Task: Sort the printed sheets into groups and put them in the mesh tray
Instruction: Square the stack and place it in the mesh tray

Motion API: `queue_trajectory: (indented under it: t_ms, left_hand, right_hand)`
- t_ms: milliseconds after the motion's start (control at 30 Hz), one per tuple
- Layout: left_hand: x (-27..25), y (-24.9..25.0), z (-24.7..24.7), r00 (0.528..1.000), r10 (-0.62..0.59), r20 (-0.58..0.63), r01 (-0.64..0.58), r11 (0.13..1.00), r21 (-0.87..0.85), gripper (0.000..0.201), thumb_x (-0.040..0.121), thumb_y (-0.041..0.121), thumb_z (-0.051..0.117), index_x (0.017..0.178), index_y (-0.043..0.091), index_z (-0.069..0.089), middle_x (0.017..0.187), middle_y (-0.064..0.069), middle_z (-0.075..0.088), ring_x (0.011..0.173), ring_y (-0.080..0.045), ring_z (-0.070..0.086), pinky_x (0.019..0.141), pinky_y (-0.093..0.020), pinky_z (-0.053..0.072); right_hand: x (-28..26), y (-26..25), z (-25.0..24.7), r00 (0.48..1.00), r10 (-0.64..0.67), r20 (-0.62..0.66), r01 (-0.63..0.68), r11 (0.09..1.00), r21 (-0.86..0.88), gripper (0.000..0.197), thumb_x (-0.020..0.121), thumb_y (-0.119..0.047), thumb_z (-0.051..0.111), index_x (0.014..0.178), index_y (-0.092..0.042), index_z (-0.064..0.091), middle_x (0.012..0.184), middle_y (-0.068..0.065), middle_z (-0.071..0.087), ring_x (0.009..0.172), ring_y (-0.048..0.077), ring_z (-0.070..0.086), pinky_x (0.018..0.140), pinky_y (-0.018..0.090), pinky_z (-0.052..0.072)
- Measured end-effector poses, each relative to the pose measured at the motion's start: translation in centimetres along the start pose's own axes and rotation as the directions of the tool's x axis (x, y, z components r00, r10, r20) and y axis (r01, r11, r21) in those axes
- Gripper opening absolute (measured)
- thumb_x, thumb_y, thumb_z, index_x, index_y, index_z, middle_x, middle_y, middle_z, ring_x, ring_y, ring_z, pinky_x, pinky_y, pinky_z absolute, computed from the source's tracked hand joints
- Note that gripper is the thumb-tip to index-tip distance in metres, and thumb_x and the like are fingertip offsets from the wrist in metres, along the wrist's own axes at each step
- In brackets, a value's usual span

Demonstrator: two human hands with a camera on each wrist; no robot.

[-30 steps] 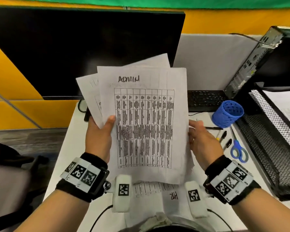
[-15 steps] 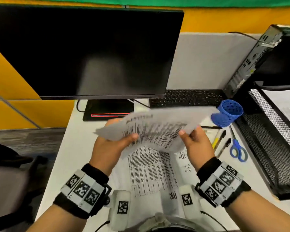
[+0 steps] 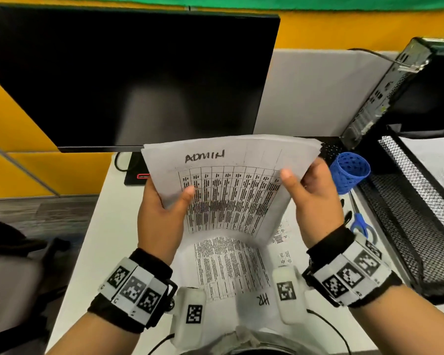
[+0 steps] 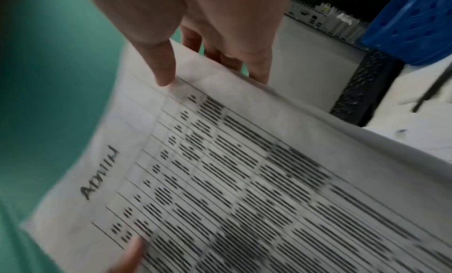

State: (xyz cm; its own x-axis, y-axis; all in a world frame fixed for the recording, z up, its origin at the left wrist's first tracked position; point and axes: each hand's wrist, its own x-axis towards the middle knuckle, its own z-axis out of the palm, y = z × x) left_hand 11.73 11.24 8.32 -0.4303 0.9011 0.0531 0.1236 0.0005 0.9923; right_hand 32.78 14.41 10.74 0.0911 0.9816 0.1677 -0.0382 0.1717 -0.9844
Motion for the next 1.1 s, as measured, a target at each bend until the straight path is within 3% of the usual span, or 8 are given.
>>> queue_trajectory:
  t_ms: [133, 267, 367, 533, 633, 767, 933, 1100]
  left_hand:
    - [0.1, -1.0, 0.3, 0.998, -0.019, 0.055, 0.021, 0.999, -0.042, 0.038, 0.092, 0.014, 0.055, 0.117, 0.04, 0.046, 0.114, 0.019, 0.061, 0.11, 0.0, 0.056, 0.095, -0.027, 0.045]
    - [0.2, -2.2, 0.8, 0.993, -0.068, 0.096, 0.077, 0.993, -0.092, 0.037, 0.096, 0.016, 0.048, 0.122, 0.041, 0.041, 0.116, 0.017, 0.059, 0.112, -0.005, 0.055, 0.094, -0.026, 0.042]
    - [0.5, -3.7, 1.1, 0.982, -0.152, 0.115, 0.16, 0.985, -0.066, 0.026, 0.096, 0.024, 0.048, 0.11, 0.046, 0.044, 0.118, 0.009, 0.06, 0.115, -0.016, 0.056, 0.097, -0.038, 0.045]
    - [0.4, -4.5, 1.6, 0.964, -0.21, 0.161, 0.205, 0.978, 0.046, 0.031, 0.097, 0.026, 0.046, 0.127, 0.028, 0.045, 0.123, 0.002, 0.057, 0.112, -0.017, 0.055, 0.101, -0.04, 0.043]
    - [0.5, -4.3, 1.2, 0.973, -0.187, 0.137, 0.187, 0.982, 0.01, 0.037, 0.096, 0.014, 0.047, 0.132, 0.024, 0.048, 0.119, 0.007, 0.062, 0.113, -0.014, 0.056, 0.102, -0.037, 0.042]
    - [0.5, -3.2, 0.7, 0.98, -0.142, 0.138, 0.15, 0.987, -0.05, 0.038, 0.095, 0.008, 0.046, 0.123, 0.033, 0.05, 0.119, 0.014, 0.063, 0.116, -0.007, 0.056, 0.1, -0.031, 0.042]
    - [0.2, -1.4, 0.3, 0.99, -0.075, 0.12, 0.094, 0.982, -0.165, 0.042, 0.095, 0.007, 0.046, 0.134, 0.023, 0.046, 0.126, 0.008, 0.061, 0.118, -0.004, 0.055, 0.102, -0.027, 0.041]
    - [-0.5, -1.0, 1.2, 0.986, -0.078, 0.151, 0.114, 0.962, -0.247, 0.042, 0.094, 0.009, 0.049, 0.13, 0.031, 0.048, 0.129, 0.005, 0.061, 0.122, -0.011, 0.055, 0.107, -0.036, 0.039]
  right_hand:
    - [1.4, -2.8, 0.6, 0.986, -0.168, 0.001, 0.168, 0.986, -0.01, 0.03, 0.085, -0.025, 0.063, 0.11, -0.035, 0.051, 0.108, 0.007, 0.06, 0.098, 0.017, 0.06, 0.09, 0.038, 0.052]
    - [2.1, -3.6, 1.0, 0.948, -0.308, 0.079, 0.317, 0.905, -0.283, 0.038, 0.092, -0.016, 0.055, 0.125, -0.031, 0.045, 0.104, -0.012, 0.055, 0.097, -0.008, 0.052, 0.083, -0.001, 0.037]
    - [2.7, -2.7, 1.1, 0.957, -0.288, 0.038, 0.265, 0.81, -0.523, 0.024, 0.092, -0.02, 0.052, 0.115, -0.025, 0.056, 0.108, -0.004, 0.055, 0.094, -0.01, 0.046, 0.076, -0.009, 0.028]
    - [3.1, -2.5, 0.7, 0.965, -0.26, -0.016, 0.211, 0.816, -0.539, 0.023, 0.093, -0.015, 0.047, 0.113, -0.025, 0.052, 0.112, 0.001, 0.057, 0.098, 0.009, 0.051, 0.076, -0.002, 0.036]
    - [3.0, -2.7, 0.4, 0.966, -0.252, -0.056, 0.203, 0.878, -0.433, 0.029, 0.09, -0.012, 0.052, 0.113, -0.029, 0.044, 0.11, -0.004, 0.055, 0.098, 0.008, 0.056, 0.087, 0.019, 0.047]
    - [2.7, -1.9, -0.8, 0.987, -0.15, -0.063, 0.126, 0.952, -0.28, 0.039, 0.088, -0.013, 0.06, 0.116, -0.03, 0.039, 0.088, -0.014, 0.054, 0.074, -0.01, 0.054, 0.071, 0.011, 0.048]
    - [0.1, 1.3, -2.8, 0.953, 0.259, 0.158, -0.183, 0.907, -0.38, 0.033, 0.088, -0.021, 0.059, 0.118, -0.027, 0.046, 0.111, -0.008, 0.065, 0.105, 0.009, 0.061, 0.098, 0.039, 0.048]
    - [-2.5, 2.8, -4.4, 0.885, 0.385, 0.262, -0.245, 0.863, -0.442, 0.047, 0.092, -0.009, 0.052, 0.124, -0.039, 0.035, 0.11, -0.031, 0.054, 0.1, -0.02, 0.049, 0.087, 0.005, 0.04]
